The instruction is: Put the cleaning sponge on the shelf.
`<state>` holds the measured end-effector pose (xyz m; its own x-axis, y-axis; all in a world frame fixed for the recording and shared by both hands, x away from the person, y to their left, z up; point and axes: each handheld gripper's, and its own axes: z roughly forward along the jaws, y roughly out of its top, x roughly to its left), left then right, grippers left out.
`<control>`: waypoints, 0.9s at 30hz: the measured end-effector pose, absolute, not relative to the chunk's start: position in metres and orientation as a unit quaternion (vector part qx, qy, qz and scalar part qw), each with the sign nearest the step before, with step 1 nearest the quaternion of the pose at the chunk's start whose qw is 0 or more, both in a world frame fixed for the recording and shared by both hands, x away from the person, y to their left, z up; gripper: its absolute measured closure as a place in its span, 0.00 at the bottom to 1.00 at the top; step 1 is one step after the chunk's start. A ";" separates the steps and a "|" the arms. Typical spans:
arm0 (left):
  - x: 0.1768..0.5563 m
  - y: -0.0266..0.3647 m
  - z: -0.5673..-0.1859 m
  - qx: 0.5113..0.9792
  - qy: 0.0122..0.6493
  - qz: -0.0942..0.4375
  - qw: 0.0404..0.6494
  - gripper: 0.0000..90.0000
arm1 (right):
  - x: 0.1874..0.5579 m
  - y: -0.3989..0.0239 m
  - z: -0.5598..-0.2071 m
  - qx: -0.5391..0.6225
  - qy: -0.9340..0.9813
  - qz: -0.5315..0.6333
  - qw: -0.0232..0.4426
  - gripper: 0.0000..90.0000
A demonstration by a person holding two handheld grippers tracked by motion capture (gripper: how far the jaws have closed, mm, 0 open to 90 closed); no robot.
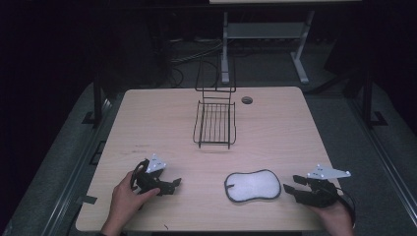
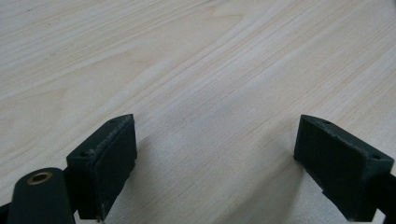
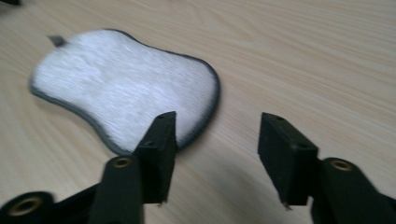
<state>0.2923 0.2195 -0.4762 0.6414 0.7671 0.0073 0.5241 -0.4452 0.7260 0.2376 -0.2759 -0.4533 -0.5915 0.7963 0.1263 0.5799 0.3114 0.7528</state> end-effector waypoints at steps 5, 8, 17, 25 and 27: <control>0.292 0.219 -0.476 0.833 0.388 0.170 0.357 0.14 | 0.237 -0.266 -0.449 0.413 0.808 0.404 0.118 0.75; 0.292 0.220 -0.476 0.833 0.388 0.170 0.357 0.14 | 0.237 -0.261 -0.447 0.404 0.811 0.407 0.113 0.88; 0.292 0.220 -0.476 0.833 0.388 0.170 0.357 0.14 | 0.236 -0.242 -0.446 0.375 0.827 0.411 0.079 1.00; 0.292 0.219 -0.476 0.833 0.388 0.170 0.357 0.14 | 0.241 -0.207 -0.444 0.333 0.840 0.425 0.059 1.00; 0.292 0.219 -0.476 0.833 0.388 0.170 0.357 0.14 | 0.242 -0.205 -0.443 0.330 0.841 0.425 0.058 1.00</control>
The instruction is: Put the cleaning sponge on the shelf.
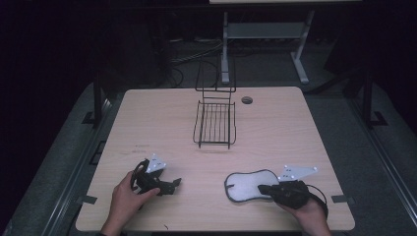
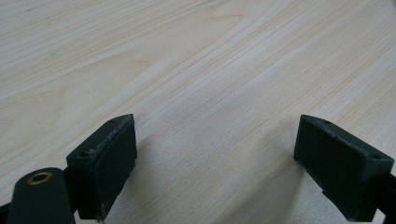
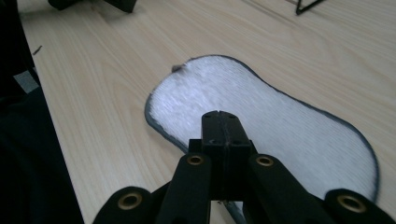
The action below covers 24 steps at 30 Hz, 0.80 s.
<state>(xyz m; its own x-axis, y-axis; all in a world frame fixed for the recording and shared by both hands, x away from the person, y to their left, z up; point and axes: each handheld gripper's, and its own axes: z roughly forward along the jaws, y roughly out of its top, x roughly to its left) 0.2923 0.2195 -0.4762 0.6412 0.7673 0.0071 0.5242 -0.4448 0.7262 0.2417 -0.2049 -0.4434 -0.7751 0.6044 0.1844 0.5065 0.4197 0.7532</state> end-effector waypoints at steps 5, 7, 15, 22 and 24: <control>0.292 0.219 -0.476 0.833 0.388 0.170 0.357 0.14 | 0.246 -0.182 -0.445 0.311 0.849 0.424 0.051 1.00; 0.292 0.219 -0.476 0.833 0.388 0.170 0.357 0.14 | 0.247 -0.176 -0.445 0.308 0.851 0.422 0.050 1.00; 0.292 0.220 -0.476 0.833 0.387 0.170 0.356 0.14 | 0.254 -0.159 -0.448 0.296 0.857 0.418 0.045 1.00; 0.292 0.219 -0.476 0.833 0.387 0.170 0.357 0.14 | 0.258 -0.145 -0.449 0.285 0.864 0.413 0.044 1.00; 0.292 0.219 -0.476 0.833 0.387 0.170 0.357 0.14 | 0.259 -0.142 -0.450 0.284 0.866 0.409 0.041 1.00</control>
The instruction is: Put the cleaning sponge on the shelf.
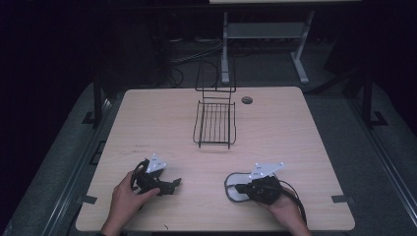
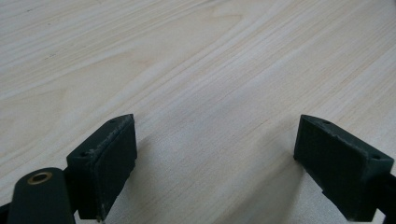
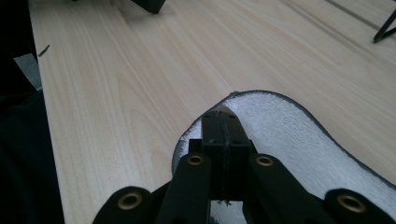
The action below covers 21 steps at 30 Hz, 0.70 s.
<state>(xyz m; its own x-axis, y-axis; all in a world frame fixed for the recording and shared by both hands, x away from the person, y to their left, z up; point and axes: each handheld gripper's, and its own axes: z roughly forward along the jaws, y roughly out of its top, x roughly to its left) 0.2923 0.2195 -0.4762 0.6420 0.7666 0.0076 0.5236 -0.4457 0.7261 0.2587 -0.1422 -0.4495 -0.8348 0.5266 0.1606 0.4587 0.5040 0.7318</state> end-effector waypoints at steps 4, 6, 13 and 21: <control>0.292 0.219 -0.476 0.833 0.387 0.170 0.357 0.14 | 0.261 -0.138 -0.453 0.283 0.872 0.396 0.043 1.00; 0.292 0.220 -0.476 0.833 0.387 0.170 0.356 0.14 | 0.263 -0.136 -0.454 0.283 0.876 0.389 0.045 1.00; 0.292 0.220 -0.476 0.834 0.386 0.170 0.356 0.14 | 0.269 -0.134 -0.455 0.289 0.876 0.384 0.048 1.00; 0.292 0.220 -0.476 0.834 0.386 0.170 0.356 0.14 | 0.278 -0.135 -0.454 0.298 0.874 0.380 0.055 1.00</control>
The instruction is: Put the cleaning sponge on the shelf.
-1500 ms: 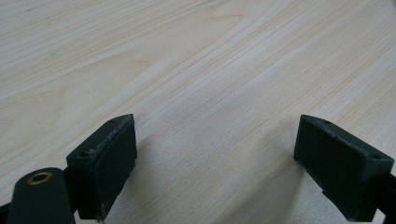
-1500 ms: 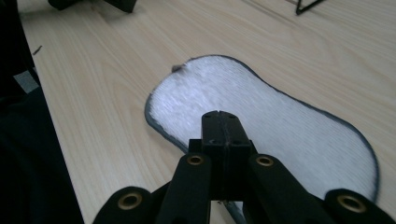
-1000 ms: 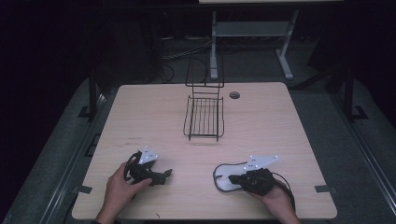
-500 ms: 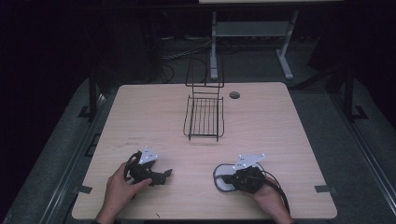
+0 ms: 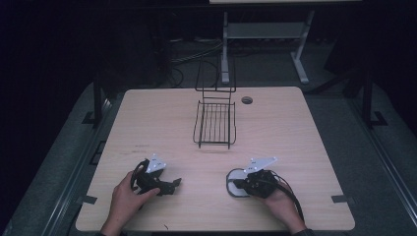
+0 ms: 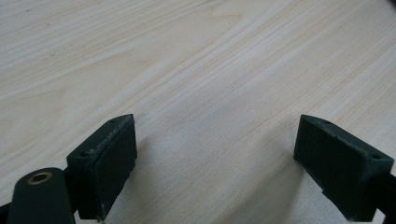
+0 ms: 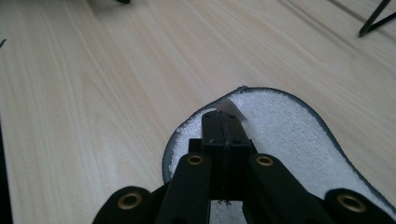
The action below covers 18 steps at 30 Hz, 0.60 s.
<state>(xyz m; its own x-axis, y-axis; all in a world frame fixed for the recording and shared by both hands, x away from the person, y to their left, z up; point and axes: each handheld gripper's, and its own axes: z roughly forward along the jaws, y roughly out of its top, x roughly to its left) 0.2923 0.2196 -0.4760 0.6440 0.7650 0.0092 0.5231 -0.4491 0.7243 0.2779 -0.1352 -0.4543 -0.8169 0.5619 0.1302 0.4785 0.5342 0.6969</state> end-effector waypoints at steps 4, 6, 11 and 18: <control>0.292 0.219 -0.476 0.833 0.387 0.170 0.356 0.14 | 0.283 -0.137 -0.454 0.305 0.872 0.377 0.059 1.00; 0.292 0.219 -0.476 0.833 0.387 0.170 0.356 0.14 | 0.287 -0.139 -0.455 0.311 0.869 0.380 0.058 1.00; 0.292 0.219 -0.476 0.833 0.387 0.170 0.356 0.14 | 0.291 -0.144 -0.455 0.321 0.865 0.381 0.059 1.00; 0.292 0.220 -0.476 0.834 0.386 0.170 0.356 0.14 | 0.296 -0.153 -0.455 0.338 0.860 0.377 0.068 1.00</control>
<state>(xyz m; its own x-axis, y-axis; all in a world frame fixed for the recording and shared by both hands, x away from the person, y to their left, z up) 0.2923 0.2195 -0.4761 0.6444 0.7647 0.0088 0.5222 -0.4484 0.7255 0.2960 -0.1525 -0.4552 -0.7628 0.6318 0.1376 0.5290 0.4874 0.6947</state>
